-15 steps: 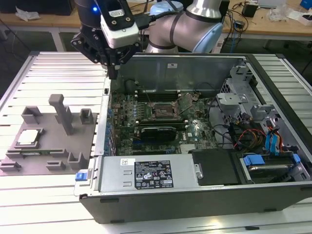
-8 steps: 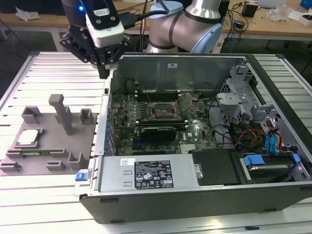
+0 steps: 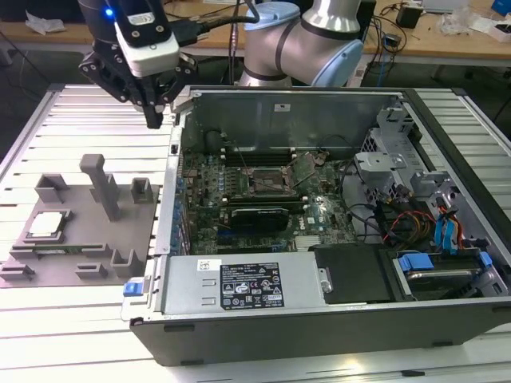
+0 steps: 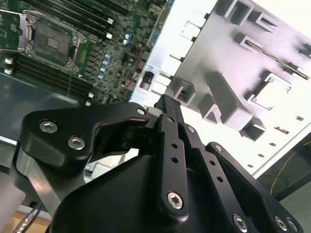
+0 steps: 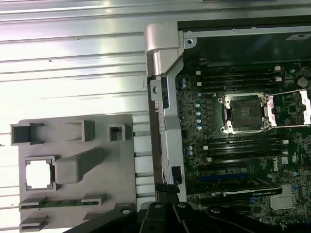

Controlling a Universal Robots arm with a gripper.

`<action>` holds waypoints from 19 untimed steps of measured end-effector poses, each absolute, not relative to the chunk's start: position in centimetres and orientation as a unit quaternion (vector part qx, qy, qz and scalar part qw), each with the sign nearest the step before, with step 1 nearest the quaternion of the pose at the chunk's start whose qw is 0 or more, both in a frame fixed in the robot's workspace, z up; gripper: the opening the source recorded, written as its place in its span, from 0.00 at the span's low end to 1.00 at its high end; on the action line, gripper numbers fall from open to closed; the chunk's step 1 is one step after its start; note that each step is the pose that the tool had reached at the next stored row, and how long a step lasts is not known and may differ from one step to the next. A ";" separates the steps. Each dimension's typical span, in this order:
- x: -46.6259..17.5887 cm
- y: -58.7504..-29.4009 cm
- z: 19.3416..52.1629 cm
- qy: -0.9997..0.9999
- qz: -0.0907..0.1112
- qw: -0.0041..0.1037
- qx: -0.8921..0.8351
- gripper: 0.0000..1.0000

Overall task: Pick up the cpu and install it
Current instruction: 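Reach for the cpu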

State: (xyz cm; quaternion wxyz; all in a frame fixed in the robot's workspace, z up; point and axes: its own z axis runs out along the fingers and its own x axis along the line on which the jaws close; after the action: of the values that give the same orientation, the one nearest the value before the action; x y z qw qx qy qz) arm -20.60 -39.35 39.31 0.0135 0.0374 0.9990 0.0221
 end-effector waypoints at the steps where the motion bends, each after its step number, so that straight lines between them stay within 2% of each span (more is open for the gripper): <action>1: -20.8 -39.3 39.3 0.999 0.022 0.014 0.037 0.11; 19: -26.4 -39.3 39.3 0.999 0.022 0.016 0.037 0.11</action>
State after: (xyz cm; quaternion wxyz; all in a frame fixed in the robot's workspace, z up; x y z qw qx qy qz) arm -26.43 -39.31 39.28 0.0158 0.0373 0.9989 0.0222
